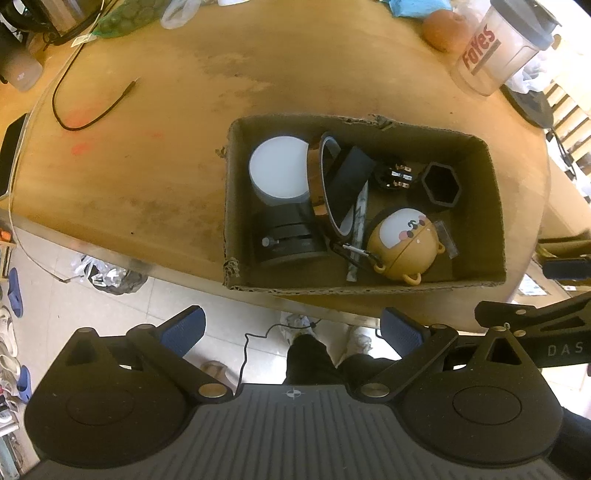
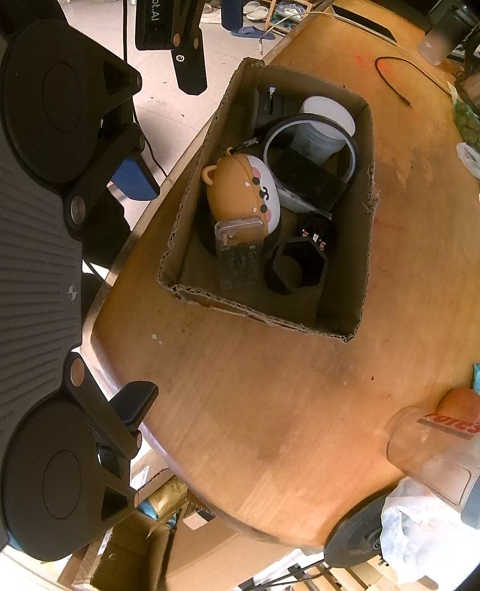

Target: Organize rigid objects

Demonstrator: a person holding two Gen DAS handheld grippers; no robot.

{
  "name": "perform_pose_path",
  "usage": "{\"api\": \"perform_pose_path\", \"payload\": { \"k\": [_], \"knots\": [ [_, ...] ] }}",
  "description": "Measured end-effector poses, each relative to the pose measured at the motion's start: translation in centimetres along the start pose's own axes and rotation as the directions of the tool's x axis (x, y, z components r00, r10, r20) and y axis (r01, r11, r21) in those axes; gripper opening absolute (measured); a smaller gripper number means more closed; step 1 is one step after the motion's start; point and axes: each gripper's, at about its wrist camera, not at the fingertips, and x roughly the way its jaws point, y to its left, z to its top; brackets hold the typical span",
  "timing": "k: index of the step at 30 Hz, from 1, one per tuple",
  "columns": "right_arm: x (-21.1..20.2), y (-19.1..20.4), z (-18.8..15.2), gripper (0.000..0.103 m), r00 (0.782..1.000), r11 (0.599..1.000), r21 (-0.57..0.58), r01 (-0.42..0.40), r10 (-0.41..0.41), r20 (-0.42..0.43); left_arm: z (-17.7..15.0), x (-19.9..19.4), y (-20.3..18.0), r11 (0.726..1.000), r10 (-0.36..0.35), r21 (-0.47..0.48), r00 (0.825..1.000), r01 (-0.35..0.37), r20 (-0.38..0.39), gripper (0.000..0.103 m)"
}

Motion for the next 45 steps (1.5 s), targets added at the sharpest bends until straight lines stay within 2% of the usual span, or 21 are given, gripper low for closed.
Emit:
{"api": "perform_pose_path", "payload": {
  "k": [13, 45],
  "knots": [
    [-0.6, -0.2, 0.4, 0.103, 0.999, 1.0, 0.015, 0.003, -0.004, 0.038, 0.6, -0.3, 0.1, 1.0, 0.002, 0.007, 1.0, -0.002, 0.015, 0.103],
    [-0.1, -0.1, 0.8, 0.103, 0.999, 1.0, 0.006, 0.001, -0.001, 0.032, 1.0, 0.1, 0.3, 1.0, 0.016, 0.002, 1.0, -0.016, 0.014, 0.103]
  ]
}}
